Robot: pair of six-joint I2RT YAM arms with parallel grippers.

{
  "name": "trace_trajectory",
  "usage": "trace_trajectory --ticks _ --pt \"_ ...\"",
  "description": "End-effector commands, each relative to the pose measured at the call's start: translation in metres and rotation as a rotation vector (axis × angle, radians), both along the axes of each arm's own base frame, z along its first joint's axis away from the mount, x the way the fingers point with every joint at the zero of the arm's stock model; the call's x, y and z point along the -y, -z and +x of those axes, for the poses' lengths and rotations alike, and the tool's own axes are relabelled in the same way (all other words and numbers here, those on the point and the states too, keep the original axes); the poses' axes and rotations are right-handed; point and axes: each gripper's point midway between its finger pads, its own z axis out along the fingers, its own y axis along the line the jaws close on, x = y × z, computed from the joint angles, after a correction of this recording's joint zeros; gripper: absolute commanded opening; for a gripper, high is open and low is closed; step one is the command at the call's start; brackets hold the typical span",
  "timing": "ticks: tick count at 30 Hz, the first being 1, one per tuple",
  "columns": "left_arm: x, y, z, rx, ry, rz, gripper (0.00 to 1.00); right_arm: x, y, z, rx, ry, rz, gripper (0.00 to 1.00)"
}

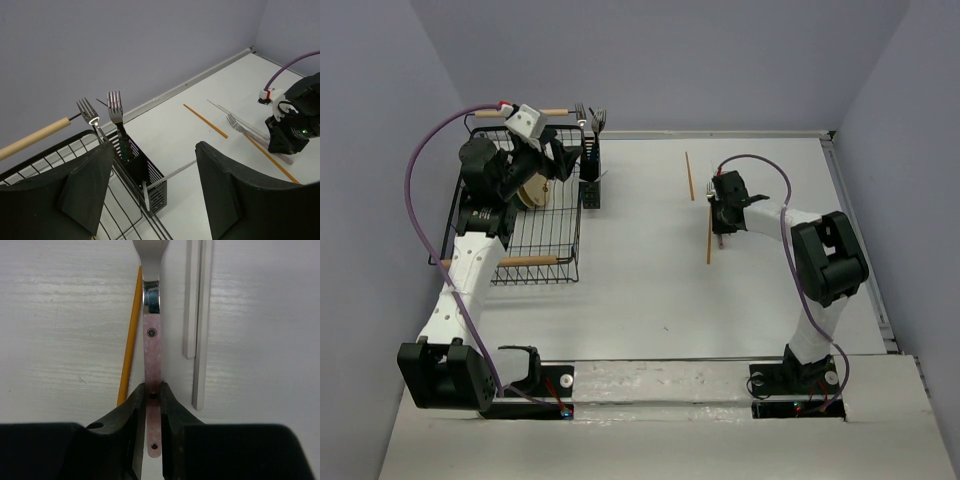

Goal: Sort the eating utensils into containers

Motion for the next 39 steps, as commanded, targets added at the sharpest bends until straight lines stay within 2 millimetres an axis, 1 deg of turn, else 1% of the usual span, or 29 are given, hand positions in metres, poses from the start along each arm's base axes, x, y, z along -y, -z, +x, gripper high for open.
trace_trajectory --ticks 1,2,4,5,6,7,8,9,10,11,12,13,14,15,16,17,18,22,23,27,28,29,33,34,35,37,39 --pt "0.010 -0.012 -0.009 0.033 0.066 -0.021 0.76 -0.012 -0.020 0.006 0.055 -0.085 0.048 0.00" --pt "0.012 -0.010 -0.008 0.020 0.077 -0.027 0.75 -0.013 -0.022 0.004 0.067 -0.101 0.050 0.00" --pt "0.015 -0.009 -0.011 0.005 0.100 -0.039 0.73 -0.013 -0.041 0.014 0.159 -0.096 0.059 0.00" --pt "0.016 -0.007 -0.011 -0.007 0.105 -0.049 0.72 -0.011 -0.065 0.017 0.238 -0.081 0.053 0.00" --pt "0.017 -0.007 -0.011 -0.011 0.109 -0.054 0.72 -0.009 -0.071 0.014 0.275 -0.072 0.045 0.00" --pt "0.019 -0.007 -0.012 -0.017 0.114 -0.058 0.71 -0.013 -0.090 0.021 0.362 -0.067 0.062 0.00" --pt "0.020 -0.005 -0.012 -0.024 0.117 -0.058 0.70 -0.014 -0.124 0.023 0.471 -0.061 0.080 0.00" --pt "0.022 -0.004 -0.013 -0.031 0.121 -0.058 0.70 -0.018 -0.138 0.024 0.553 -0.065 0.098 0.00" --pt "0.030 -0.002 -0.016 -0.039 0.141 -0.058 0.70 -0.022 -0.154 0.024 0.613 -0.074 0.108 0.00" --pt "0.034 0.002 -0.017 -0.052 0.149 -0.056 0.69 -0.033 -0.167 0.019 0.670 -0.108 0.085 0.00" --pt "0.040 0.005 -0.018 -0.064 0.160 -0.057 0.69 -0.042 -0.191 0.017 0.765 -0.126 0.094 0.00" --pt "0.055 0.010 -0.025 -0.081 0.196 -0.054 0.69 -0.057 -0.203 0.010 0.822 -0.180 0.035 0.00" --pt "0.062 0.011 -0.028 -0.083 0.209 -0.046 0.69 -0.064 -0.213 0.006 0.867 -0.189 0.017 0.00" --pt "0.069 0.014 -0.031 -0.089 0.218 -0.039 0.69 -0.071 -0.233 0.005 0.947 -0.185 0.023 0.00" --pt "0.077 0.017 -0.035 -0.092 0.234 -0.033 0.69 -0.078 -0.243 0.002 0.982 -0.191 0.018 0.00" --pt "0.093 0.018 -0.045 -0.096 0.277 -0.027 0.70 -0.082 -0.251 0.000 1.008 -0.191 0.005 0.00" --pt "0.100 0.018 -0.049 -0.093 0.289 -0.023 0.70 -0.096 -0.260 -0.005 1.037 -0.208 0.035 0.00" --pt "0.120 0.019 -0.062 -0.109 0.343 -0.023 0.73 -0.124 -0.292 -0.017 1.117 -0.221 0.141 0.00" --pt "0.122 0.021 -0.062 -0.113 0.341 -0.018 0.73 -0.135 -0.300 -0.024 1.133 -0.231 0.181 0.00" --pt "0.125 0.035 -0.057 -0.126 0.303 0.010 0.75 -0.160 -0.321 -0.042 1.183 -0.272 0.277 0.00" --pt "0.126 0.039 -0.055 -0.139 0.295 0.011 0.77 -0.168 -0.326 -0.049 1.199 -0.289 0.302 0.00" --pt "0.128 0.040 -0.056 -0.141 0.310 0.007 0.77 -0.175 -0.330 -0.053 1.206 -0.315 0.317 0.00" --pt "0.137 0.034 -0.060 -0.150 0.356 -0.024 0.78 -0.195 -0.329 -0.065 1.206 -0.362 0.349 0.00" --pt "0.138 0.030 -0.060 -0.141 0.359 -0.028 0.78 -0.195 -0.330 -0.065 1.207 -0.364 0.352 0.00" --pt "0.139 0.029 -0.060 -0.140 0.362 -0.031 0.78 -0.201 -0.330 -0.070 1.202 -0.382 0.371 0.00" --pt "0.140 0.025 -0.060 -0.130 0.367 -0.032 0.78 -0.206 -0.329 -0.075 1.194 -0.399 0.392 0.00" --pt "0.139 0.024 -0.059 -0.123 0.361 -0.031 0.78 -0.206 -0.332 -0.078 1.205 -0.406 0.407 0.00"
